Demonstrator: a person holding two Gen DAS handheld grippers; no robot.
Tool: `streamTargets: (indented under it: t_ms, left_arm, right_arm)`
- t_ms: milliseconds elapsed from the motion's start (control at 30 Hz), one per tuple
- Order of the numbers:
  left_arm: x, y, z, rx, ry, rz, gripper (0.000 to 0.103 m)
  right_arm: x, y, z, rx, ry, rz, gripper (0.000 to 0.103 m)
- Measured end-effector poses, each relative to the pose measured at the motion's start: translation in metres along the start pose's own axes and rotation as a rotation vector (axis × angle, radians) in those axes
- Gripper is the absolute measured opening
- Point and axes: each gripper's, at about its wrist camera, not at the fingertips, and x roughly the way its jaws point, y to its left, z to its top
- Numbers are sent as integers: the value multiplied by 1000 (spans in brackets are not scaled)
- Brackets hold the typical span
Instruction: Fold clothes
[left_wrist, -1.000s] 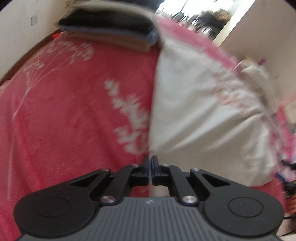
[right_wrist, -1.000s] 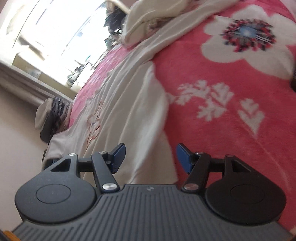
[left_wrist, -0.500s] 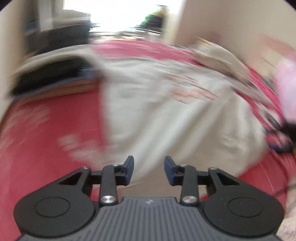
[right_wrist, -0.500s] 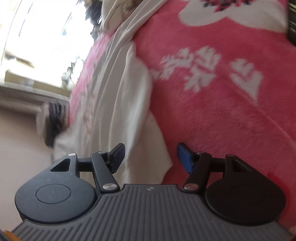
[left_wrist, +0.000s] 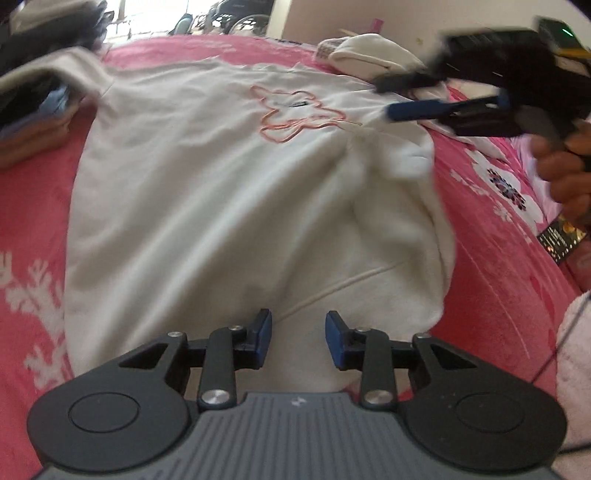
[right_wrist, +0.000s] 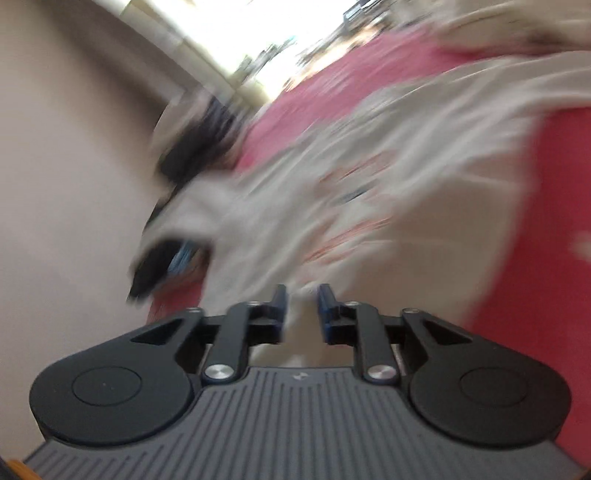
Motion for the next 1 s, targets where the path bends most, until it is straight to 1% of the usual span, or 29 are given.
streamTargets:
  t_ms: [33, 67, 100, 167, 200, 233, 267, 333, 433, 567, 600, 667, 733, 800, 900, 1000]
  left_arm:
    - [0, 1, -1, -3, -2, -2, 34]
    - [0, 1, -1, -7, -3, -3, 34]
    - [0, 2, -2, -8, -4, -4, 34]
    - [2, 2, -3, -7, -3, -5, 34]
    - [3, 3, -3, -8, -2, -8, 34]
    - [4, 4, -3, -8, -1, -12, 35]
    - [3, 5, -3, -8, -1, -16, 35]
    - [4, 6, -4, -8, -3, -22, 35]
    - [7, 7, -2, -6, -6, -19, 35]
    - [6, 4, -2, -7, -12, -8, 35]
    - [6, 4, -3, -7, -13, -6, 35]
    - [5, 4, -3, -9, -16, -5, 35]
    - [6, 4, -3, -10, -16, -6, 35]
    - [6, 3, -4, -8, -16, -7, 35]
    - [7, 4, -4, -4, -16, -12, 35]
    - [8, 3, -4, -4, -14, -12, 37]
  right_arm:
    - [12, 5, 2, -11, 24, 13, 48]
    - [14, 7, 3, -5, 15, 22, 48]
    - [10, 5, 3, 10, -13, 34, 48]
    - [-9, -7, 3, 70, -78, 53, 50]
    - [-21, -15, 1, 99, -105, 49, 50]
    - [-32, -22, -4, 111, -117, 22, 50]
    - [-42, -27, -9, 99, -116, -27, 50]
    - [-51, -27, -20, 32, -89, -135, 50]
    - [-43, -14, -39, -113, -32, -239, 50]
    - [-9, 17, -62, -406, 10, -370, 49]
    - [1, 23, -65, -466, 19, -393, 49]
    - [20, 27, -69, -545, 50, -434, 50]
    - [35, 24, -69, -582, 83, -470, 49]
    - [37, 23, -66, -578, 98, -481, 48]
    - [24, 34, -64, -581, 49, -469, 49]
    - [23, 46, -68, -655, 34, -493, 49]
